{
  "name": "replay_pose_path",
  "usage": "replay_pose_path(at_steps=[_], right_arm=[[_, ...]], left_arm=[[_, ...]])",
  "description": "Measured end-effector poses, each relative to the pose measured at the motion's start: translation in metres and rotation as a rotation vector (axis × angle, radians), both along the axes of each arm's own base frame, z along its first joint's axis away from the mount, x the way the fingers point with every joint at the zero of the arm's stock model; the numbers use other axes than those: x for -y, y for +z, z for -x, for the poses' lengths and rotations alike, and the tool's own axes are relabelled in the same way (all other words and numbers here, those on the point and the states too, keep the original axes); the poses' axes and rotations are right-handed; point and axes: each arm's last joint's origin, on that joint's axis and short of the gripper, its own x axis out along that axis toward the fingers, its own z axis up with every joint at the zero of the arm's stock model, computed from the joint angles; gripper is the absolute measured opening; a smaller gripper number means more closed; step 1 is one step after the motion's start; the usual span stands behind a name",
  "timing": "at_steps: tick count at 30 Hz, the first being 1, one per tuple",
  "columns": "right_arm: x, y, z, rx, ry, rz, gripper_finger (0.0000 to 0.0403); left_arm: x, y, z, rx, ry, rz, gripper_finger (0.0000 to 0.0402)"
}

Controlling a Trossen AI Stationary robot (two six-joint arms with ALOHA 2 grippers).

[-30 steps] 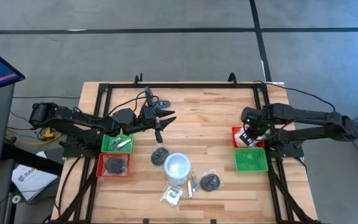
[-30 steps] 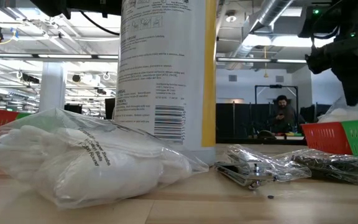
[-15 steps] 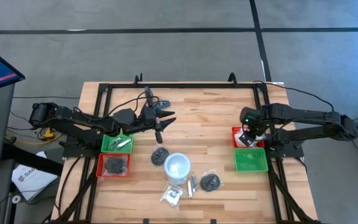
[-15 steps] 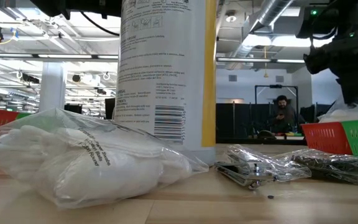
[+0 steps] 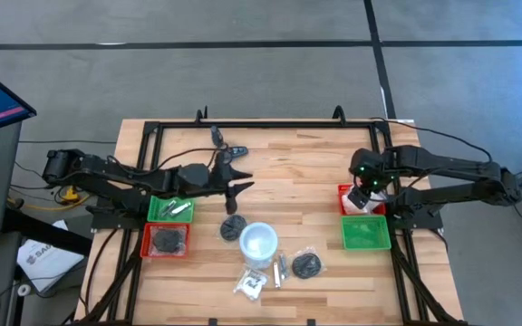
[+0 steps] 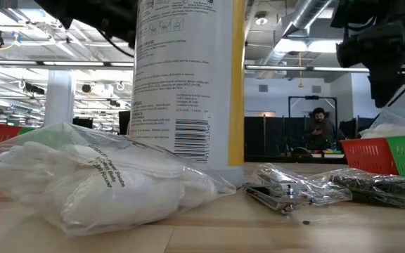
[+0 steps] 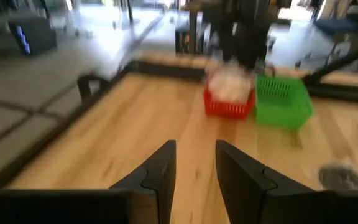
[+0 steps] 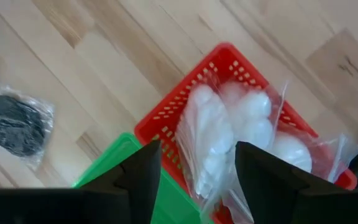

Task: Pick & Place Travel size toiletries
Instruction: Put the white vanity pack into the right red bin, then put the black hairbrush into the left red bin

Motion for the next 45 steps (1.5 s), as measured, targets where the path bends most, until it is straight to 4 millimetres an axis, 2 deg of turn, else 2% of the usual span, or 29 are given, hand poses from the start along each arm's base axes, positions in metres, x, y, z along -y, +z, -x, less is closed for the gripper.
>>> replay_pose_path(at_steps=[18,27,41,45], right_arm=[[0.003,0.013,-0.008,0.102,0.067,0.077,0.0176],[0.004,0.015,-0.013,0.157,0.076,0.095,0.0183],[0.006,0.02,-0.021,0.248,0.108,0.133,0.0179],[0.006,0.02,-0.022,0.252,0.108,0.134,0.0182]], left_arm=[[0.002,-0.039,0.02,-0.383,0.053,0.262,0.0104],[0.002,-0.08,0.044,-0.492,0.102,0.397,0.0104],[-0.01,-0.084,0.046,-0.472,0.148,0.492,0.0111],[-0.01,-0.094,0.042,-0.506,0.17,0.513,0.0125]])
